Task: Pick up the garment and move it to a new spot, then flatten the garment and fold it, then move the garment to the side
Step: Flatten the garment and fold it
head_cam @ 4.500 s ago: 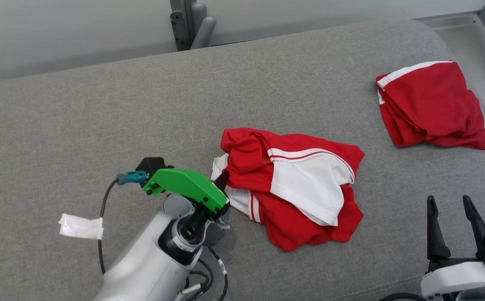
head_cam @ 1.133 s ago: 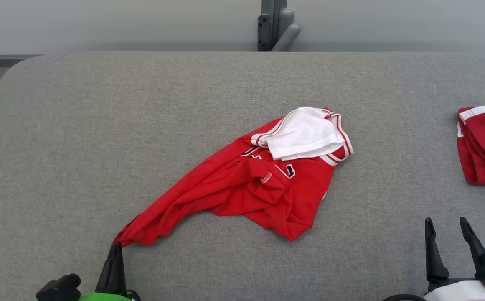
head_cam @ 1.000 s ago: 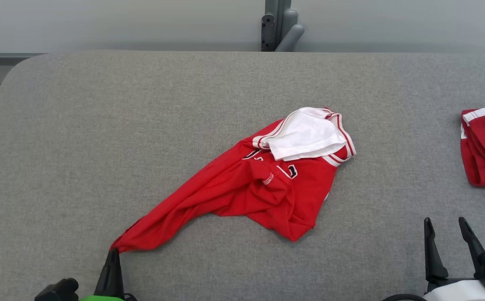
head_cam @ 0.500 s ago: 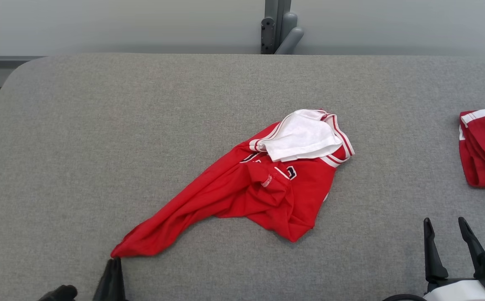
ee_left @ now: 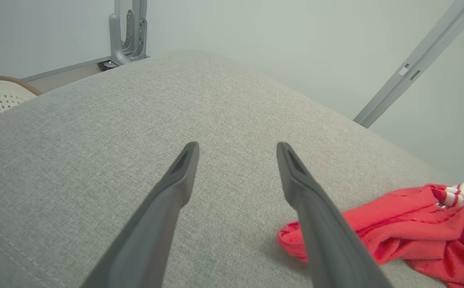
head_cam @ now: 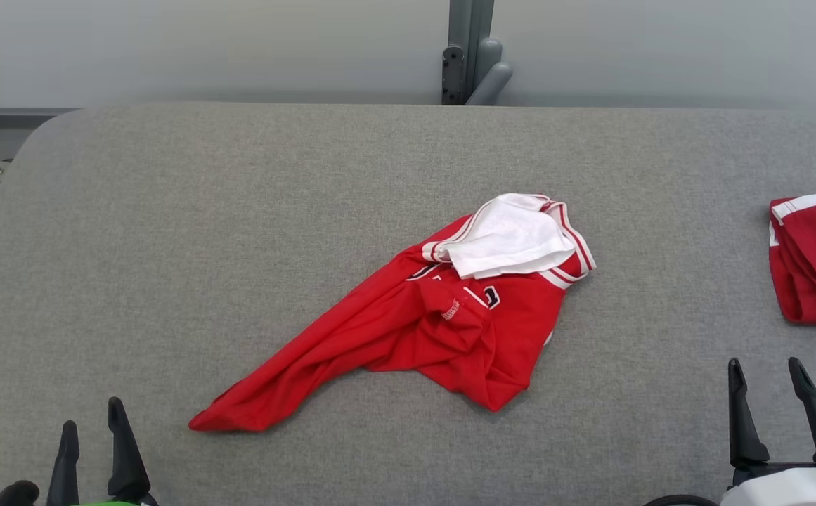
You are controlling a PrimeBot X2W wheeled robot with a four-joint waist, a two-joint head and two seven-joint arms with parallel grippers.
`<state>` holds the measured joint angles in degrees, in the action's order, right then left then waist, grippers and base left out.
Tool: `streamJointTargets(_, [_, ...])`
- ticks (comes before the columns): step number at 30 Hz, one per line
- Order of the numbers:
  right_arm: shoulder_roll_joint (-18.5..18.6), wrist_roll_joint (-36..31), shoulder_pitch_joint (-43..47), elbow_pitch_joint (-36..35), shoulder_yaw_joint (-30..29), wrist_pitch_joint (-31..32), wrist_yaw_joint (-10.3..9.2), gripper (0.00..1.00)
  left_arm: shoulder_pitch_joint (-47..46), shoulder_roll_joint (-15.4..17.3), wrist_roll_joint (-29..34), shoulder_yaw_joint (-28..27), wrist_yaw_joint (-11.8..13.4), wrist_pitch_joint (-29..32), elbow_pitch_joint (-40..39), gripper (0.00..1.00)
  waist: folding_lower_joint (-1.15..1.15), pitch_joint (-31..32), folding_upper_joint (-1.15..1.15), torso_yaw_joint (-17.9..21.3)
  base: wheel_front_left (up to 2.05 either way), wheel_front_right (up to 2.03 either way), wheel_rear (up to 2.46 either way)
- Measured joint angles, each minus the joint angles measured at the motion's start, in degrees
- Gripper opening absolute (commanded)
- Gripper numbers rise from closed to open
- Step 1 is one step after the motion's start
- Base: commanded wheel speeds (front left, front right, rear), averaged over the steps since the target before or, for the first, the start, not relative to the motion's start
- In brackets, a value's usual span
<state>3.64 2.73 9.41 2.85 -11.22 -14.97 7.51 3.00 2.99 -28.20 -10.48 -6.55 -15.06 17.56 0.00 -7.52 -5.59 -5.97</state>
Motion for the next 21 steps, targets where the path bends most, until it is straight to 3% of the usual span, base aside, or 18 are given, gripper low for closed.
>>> streamJointTargets(10, [-0.48, 0.19, 0.82, -1.26, -0.64, -0.01, -0.01, 1.0, 7.53, -0.15, 7.69, 6.26, 1.26, -0.08, -13.05, 1.0, 0.0, 3.17, 0.0, 0.16, 0.0, 0.0, 0.0])
streamJointTargets(21, [-0.87, 0.16, 2.48, 0.96, -2.31, 0.0, 0.0, 1.0, 12.74, -0.2, 11.72, 7.28, 1.62, -0.08, -14.68, 1.0, 0.0, 4.32, 0.0, 1.92, 0.0, 0.0, 0.0])
